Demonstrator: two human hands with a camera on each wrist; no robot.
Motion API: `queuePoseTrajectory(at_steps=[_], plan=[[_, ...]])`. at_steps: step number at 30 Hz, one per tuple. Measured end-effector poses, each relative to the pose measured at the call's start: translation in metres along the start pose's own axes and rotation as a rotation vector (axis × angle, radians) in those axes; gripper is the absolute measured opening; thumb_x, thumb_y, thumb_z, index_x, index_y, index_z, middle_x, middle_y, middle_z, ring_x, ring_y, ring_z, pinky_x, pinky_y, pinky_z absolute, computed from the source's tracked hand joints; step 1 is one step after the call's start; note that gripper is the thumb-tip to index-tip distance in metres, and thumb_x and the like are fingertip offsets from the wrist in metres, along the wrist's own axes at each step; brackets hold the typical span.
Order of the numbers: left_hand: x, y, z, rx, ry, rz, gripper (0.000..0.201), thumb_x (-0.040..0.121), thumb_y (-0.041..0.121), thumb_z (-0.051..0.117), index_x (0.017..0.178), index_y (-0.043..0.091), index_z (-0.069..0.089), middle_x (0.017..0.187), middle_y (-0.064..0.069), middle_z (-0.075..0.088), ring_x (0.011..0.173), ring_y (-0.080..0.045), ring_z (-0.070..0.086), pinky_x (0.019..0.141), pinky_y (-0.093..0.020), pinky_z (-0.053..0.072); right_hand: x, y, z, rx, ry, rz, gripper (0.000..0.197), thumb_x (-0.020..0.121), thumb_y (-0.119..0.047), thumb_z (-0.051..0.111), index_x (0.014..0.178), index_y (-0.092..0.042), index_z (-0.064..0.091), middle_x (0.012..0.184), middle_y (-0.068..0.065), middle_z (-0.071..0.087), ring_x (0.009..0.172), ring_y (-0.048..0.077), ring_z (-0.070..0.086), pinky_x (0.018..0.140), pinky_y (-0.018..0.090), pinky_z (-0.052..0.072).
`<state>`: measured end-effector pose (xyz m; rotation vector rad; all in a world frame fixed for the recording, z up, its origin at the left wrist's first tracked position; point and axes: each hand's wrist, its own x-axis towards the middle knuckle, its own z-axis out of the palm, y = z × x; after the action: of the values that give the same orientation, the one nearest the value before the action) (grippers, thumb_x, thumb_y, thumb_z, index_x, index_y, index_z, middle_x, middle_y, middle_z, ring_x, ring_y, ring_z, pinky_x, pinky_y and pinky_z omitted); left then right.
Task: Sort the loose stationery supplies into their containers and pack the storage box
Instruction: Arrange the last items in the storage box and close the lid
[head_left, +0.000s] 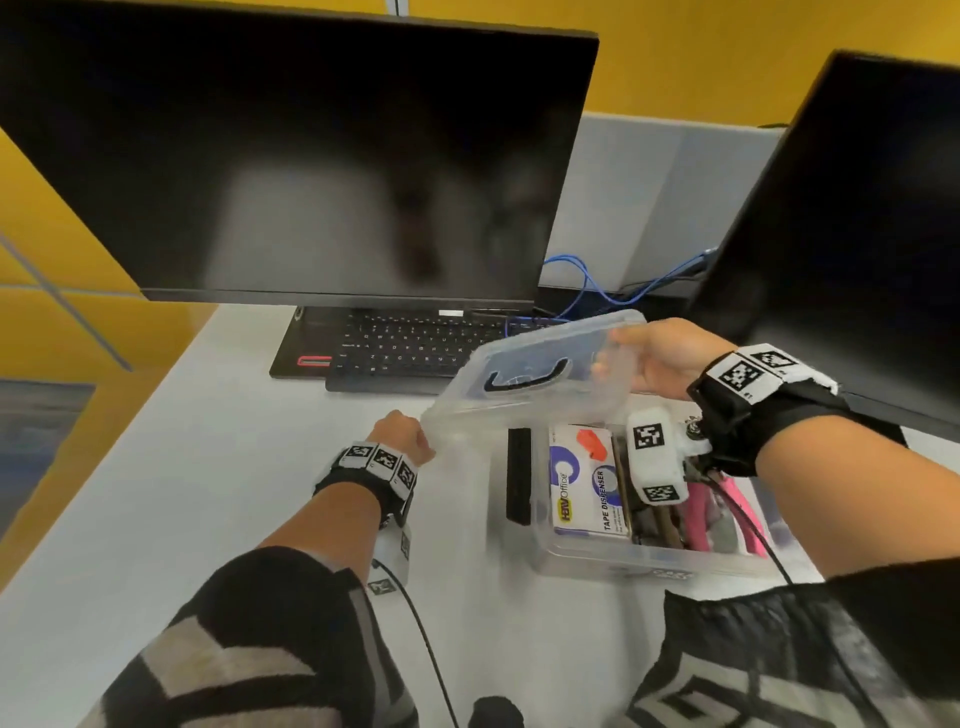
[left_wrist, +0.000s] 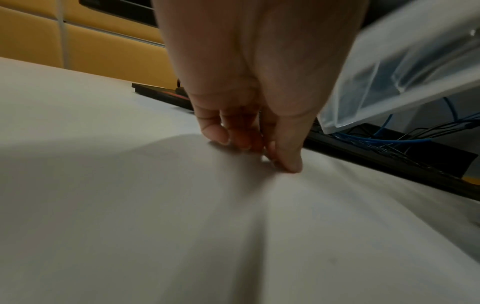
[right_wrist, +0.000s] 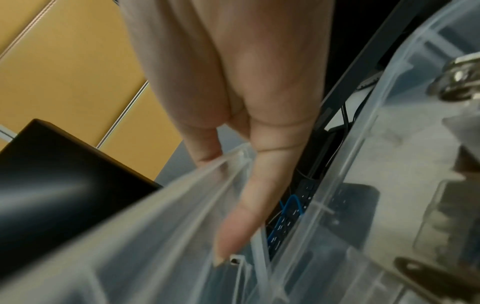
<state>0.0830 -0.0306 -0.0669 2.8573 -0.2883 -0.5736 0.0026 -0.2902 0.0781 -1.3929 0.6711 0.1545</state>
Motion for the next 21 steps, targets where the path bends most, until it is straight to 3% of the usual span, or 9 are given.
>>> queuePoseTrajectory(at_steps=[4, 7, 10, 12, 14, 16, 18, 21], plan=[[-0.002, 0.000, -0.007, -0.059, 0.016, -0.085, 0.037, 0.098, 0.027, 0.043, 0.121, 0.000, 0.053, 0.127, -0.017, 0.048, 0.115, -0.031, 0.052, 0.093, -0.034, 0.043, 0.000, -0.004, 0.013, 0.045, -0.037, 0.015, 0.026, 0.092, 0.000, 0.051, 0.118, 0.000, 0.050, 0.114, 0.022, 0.059, 0.085, 0.031, 0.066, 0.056, 0.035, 0.059], [0.001, 0.001, -0.024, -0.308, 0.149, -0.110, 0.026, 0.098, 0.016, 0.044, 0.114, -0.003, 0.050, 0.116, -0.019, 0.055, 0.105, -0.033, 0.054, 0.085, -0.037, 0.041, 0.008, -0.002, 0.017, 0.109, 0.051, 0.002, 0.035, 0.089, 0.002, 0.055, 0.123, 0.001, 0.047, 0.116, 0.022, 0.058, 0.095, 0.035, 0.064, 0.060, 0.040, 0.060], [-0.006, 0.013, -0.042, -0.548, 0.332, 0.070, 0.014, 0.097, 0.013, 0.043, 0.092, 0.003, 0.051, 0.090, -0.012, 0.054, 0.081, -0.025, 0.048, 0.071, -0.034, 0.037, 0.016, 0.001, 0.023, 0.082, 0.140, 0.001, 0.046, 0.082, -0.004, 0.065, 0.125, 0.003, 0.048, 0.119, 0.023, 0.058, 0.100, 0.037, 0.063, 0.076, 0.046, 0.058], [-0.012, 0.027, -0.049, -0.659, 0.391, 0.256, 0.015, 0.096, 0.014, 0.045, 0.088, 0.004, 0.052, 0.086, -0.008, 0.052, 0.079, -0.020, 0.046, 0.071, -0.032, 0.037, 0.021, -0.001, 0.029, 0.126, 0.135, -0.010, 0.045, 0.088, -0.008, 0.058, 0.130, 0.003, 0.044, 0.127, 0.025, 0.053, 0.109, 0.040, 0.059, 0.076, 0.048, 0.057], [-0.016, 0.040, -0.051, -0.718, 0.371, 0.398, 0.019, 0.099, 0.019, 0.044, 0.102, 0.003, 0.055, 0.101, -0.005, 0.057, 0.092, -0.016, 0.051, 0.080, -0.027, 0.038, 0.019, -0.003, 0.033, 0.235, 0.061, 0.062, 0.038, 0.098, -0.009, 0.044, 0.134, 0.001, 0.040, 0.131, 0.026, 0.050, 0.117, 0.043, 0.052, 0.072, 0.048, 0.056], [-0.015, 0.050, -0.048, -0.739, 0.248, 0.445, 0.020, 0.100, 0.024, 0.041, 0.106, 0.008, 0.052, 0.122, -0.003, 0.056, 0.112, -0.014, 0.052, 0.093, -0.025, 0.037, 0.017, -0.004, 0.029, 0.084, 0.009, 0.111, 0.037, 0.100, -0.011, 0.039, 0.134, 0.003, 0.039, 0.131, 0.026, 0.049, 0.120, 0.040, 0.050, 0.077, 0.043, 0.051], [-0.007, 0.054, -0.041, -0.699, 0.149, 0.449, 0.018, 0.099, 0.032, 0.042, 0.092, 0.017, 0.045, 0.130, -0.006, 0.056, 0.120, -0.020, 0.052, 0.102, -0.032, 0.038, 0.015, -0.006, 0.021, -0.241, 0.069, 0.099, 0.034, 0.099, -0.012, 0.043, 0.128, 0.005, 0.045, 0.126, 0.026, 0.054, 0.105, 0.034, 0.059, 0.071, 0.035, 0.051], [0.006, 0.053, -0.033, -0.650, 0.182, 0.387, 0.036, 0.085, 0.062, 0.034, 0.081, 0.027, 0.039, 0.111, -0.013, 0.066, 0.108, -0.030, 0.060, 0.094, -0.046, 0.046, 0.012, -0.011, 0.008, -0.700, 0.166, 0.001, 0.017, 0.095, -0.013, 0.050, 0.103, -0.001, 0.059, 0.096, 0.020, 0.064, 0.064, 0.020, 0.057, 0.055, 0.025, 0.047]])
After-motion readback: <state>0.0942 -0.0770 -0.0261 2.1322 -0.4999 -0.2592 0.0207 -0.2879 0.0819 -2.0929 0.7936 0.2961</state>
